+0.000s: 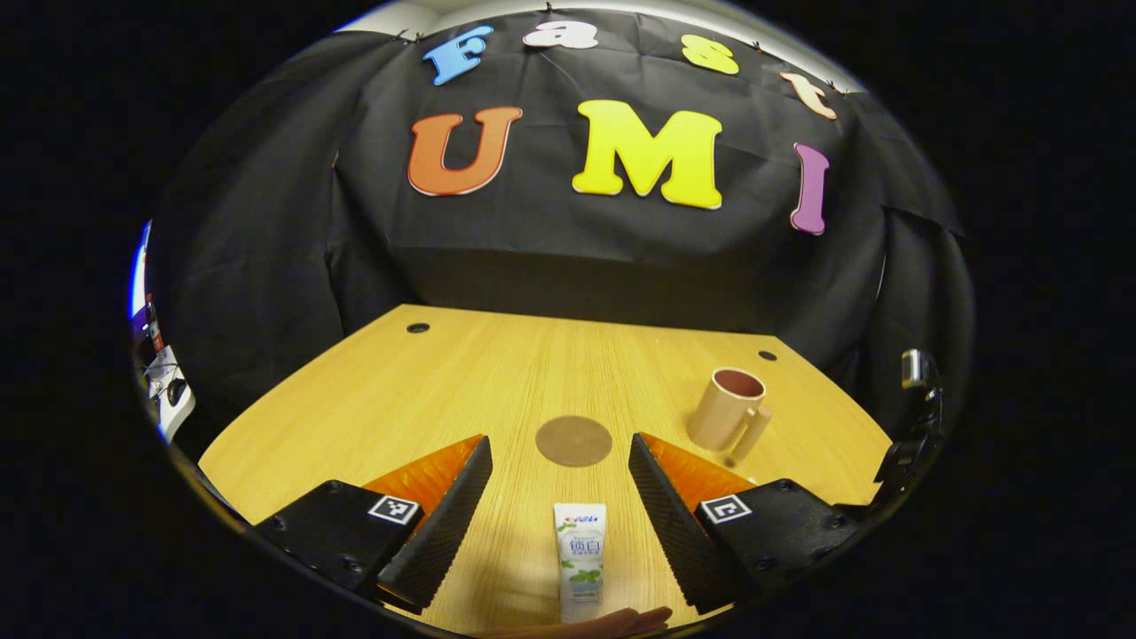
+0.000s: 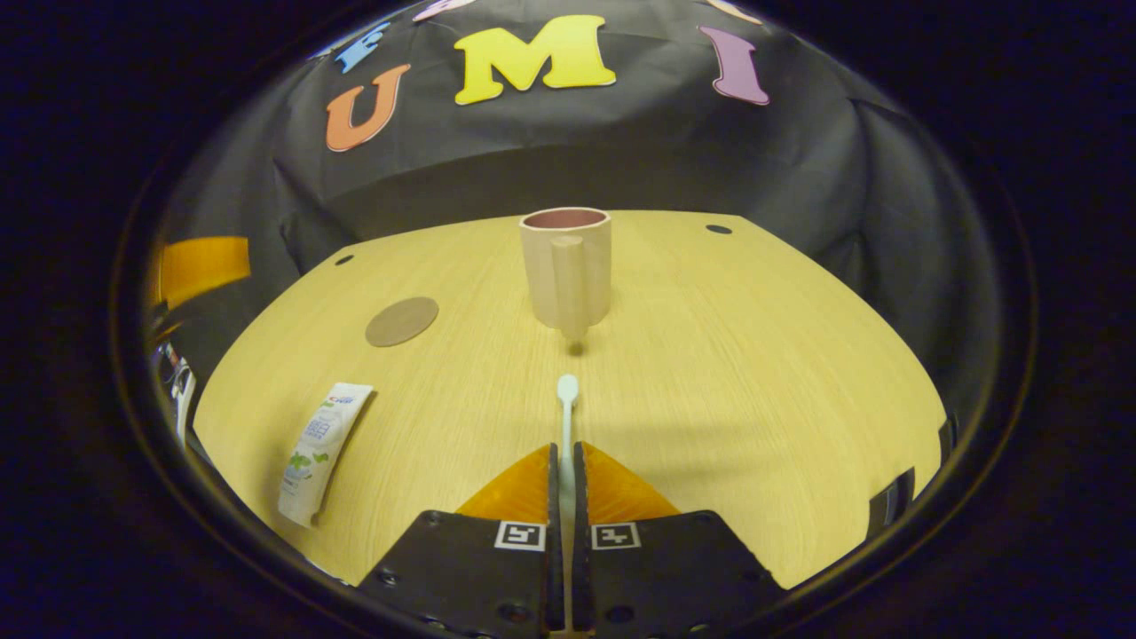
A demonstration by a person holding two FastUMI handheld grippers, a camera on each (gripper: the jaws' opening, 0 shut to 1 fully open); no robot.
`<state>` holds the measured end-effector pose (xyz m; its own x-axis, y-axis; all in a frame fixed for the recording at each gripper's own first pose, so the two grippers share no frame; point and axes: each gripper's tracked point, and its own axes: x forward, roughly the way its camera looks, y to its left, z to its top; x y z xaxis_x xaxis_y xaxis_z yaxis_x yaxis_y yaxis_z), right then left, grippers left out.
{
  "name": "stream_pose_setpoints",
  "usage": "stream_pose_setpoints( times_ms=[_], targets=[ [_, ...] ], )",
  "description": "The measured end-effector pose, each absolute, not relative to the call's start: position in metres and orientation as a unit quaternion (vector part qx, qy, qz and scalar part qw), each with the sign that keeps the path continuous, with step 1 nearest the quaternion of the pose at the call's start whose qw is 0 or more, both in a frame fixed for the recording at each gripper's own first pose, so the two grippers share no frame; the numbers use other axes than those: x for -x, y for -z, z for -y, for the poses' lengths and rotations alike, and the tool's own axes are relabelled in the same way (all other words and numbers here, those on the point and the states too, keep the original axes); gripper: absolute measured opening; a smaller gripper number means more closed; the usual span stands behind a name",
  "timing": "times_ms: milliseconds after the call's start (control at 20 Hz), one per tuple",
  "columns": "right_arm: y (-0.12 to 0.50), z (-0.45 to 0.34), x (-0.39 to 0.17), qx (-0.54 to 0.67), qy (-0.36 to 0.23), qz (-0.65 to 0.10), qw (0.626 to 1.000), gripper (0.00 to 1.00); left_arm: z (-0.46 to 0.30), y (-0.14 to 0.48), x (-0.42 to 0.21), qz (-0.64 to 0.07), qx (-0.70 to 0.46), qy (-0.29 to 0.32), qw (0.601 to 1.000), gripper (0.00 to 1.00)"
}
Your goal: Put the toothbrush and toothpaste on the desktop into the cup, then pick up the cup and place it on the coaster on the desktop.
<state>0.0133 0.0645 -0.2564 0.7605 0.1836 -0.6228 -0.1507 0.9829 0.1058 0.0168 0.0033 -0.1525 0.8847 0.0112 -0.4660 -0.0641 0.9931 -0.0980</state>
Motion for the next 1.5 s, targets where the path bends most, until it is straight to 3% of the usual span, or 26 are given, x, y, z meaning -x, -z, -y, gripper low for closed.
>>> stream_pose_setpoints(
  times_ms=[750, 1250, 1400, 1500],
  targets=[
    [0.162, -0.043, -0.009, -0.061, -0.104, -0.211, 0.97, 0.04, 0.026, 0.24, 0.038, -0.402, 0.044, 0.006, 0.915, 0.96],
    [0.086, -0.017, -0.024, -0.098, -0.081, -0.13, 0.983, 0.04, 0.031, 0.263, 0.05, -0.443, 0.038, 0.007, 0.896, 0.73],
    [0.071, -0.011, -0.029, -0.096, -0.071, -0.109, 0.987, 0.04, 0.028, 0.264, 0.047, -0.434, 0.019, 0.006, 0.901, 0.63],
    [0.062, -0.008, -0.035, -0.101, -0.066, -0.103, 0.987, 0.04, 0.025, 0.265, 0.047, -0.429, 0.022, 0.01, 0.903, 0.46]
  ],
)
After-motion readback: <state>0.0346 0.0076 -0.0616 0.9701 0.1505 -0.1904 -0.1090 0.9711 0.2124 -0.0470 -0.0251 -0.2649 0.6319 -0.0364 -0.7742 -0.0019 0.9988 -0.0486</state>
